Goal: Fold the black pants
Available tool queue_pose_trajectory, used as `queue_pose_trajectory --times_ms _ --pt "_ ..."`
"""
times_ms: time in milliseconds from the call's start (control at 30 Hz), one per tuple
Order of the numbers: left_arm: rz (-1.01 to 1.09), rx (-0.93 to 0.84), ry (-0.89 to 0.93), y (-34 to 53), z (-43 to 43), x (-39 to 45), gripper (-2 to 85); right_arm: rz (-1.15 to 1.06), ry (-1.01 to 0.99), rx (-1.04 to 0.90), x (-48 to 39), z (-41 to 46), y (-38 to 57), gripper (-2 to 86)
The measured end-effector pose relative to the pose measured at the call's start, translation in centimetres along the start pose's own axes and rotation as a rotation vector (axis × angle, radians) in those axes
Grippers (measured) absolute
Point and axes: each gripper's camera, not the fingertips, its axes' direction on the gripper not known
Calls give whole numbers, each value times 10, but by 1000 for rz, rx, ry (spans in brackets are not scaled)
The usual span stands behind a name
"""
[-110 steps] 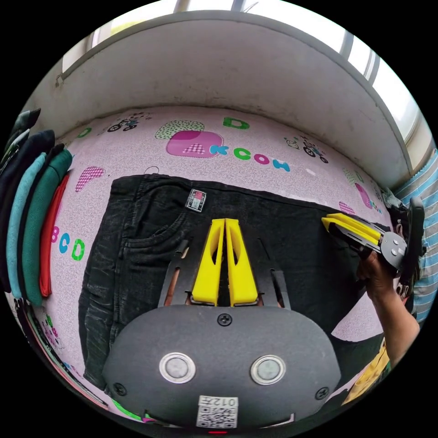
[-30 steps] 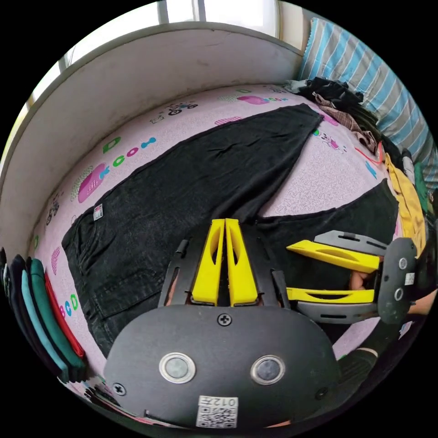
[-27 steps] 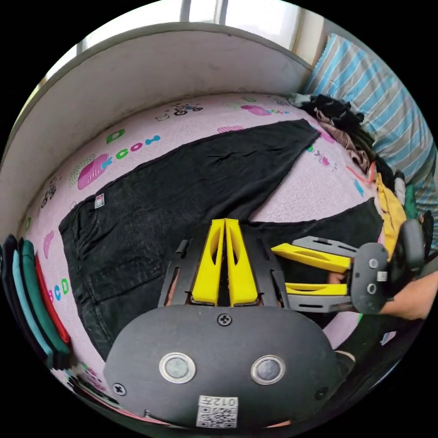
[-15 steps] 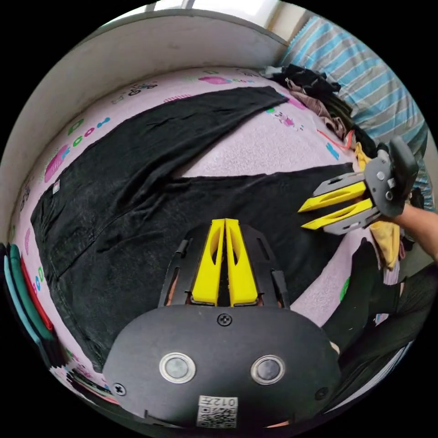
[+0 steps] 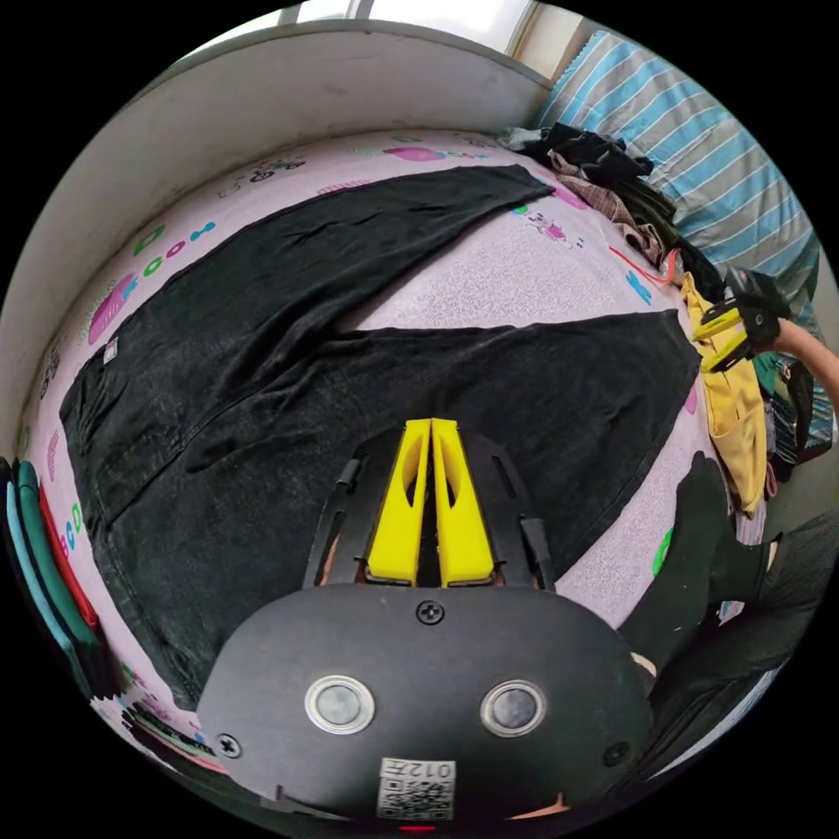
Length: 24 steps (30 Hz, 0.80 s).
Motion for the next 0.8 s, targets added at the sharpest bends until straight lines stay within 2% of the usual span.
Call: queue_pose_trajectory --times_ms 100,233,367,433,567,700,800 --pt "16 16 60 -3 -8 17 8 201 -94 13 64 -13 52 87" --pt "94 47 168 -12 1 68 7 558 -303 278 127 -4 124 78" --pt "177 17 126 -14 21 106 6 822 -437 570 126 42 152 27" --pt "177 3 132 -15 32 115 6 890 -425 569 121 62 151 4" --pt "222 -42 103 -10 47 126 5 901 -338 429 118 100 157 -8" --pt "253 -14 95 5 52 126 6 931 -360 512 125 114 184 -9" --pt "278 9 86 12 52 128 6 895 -333 470 129 113 185 -9"
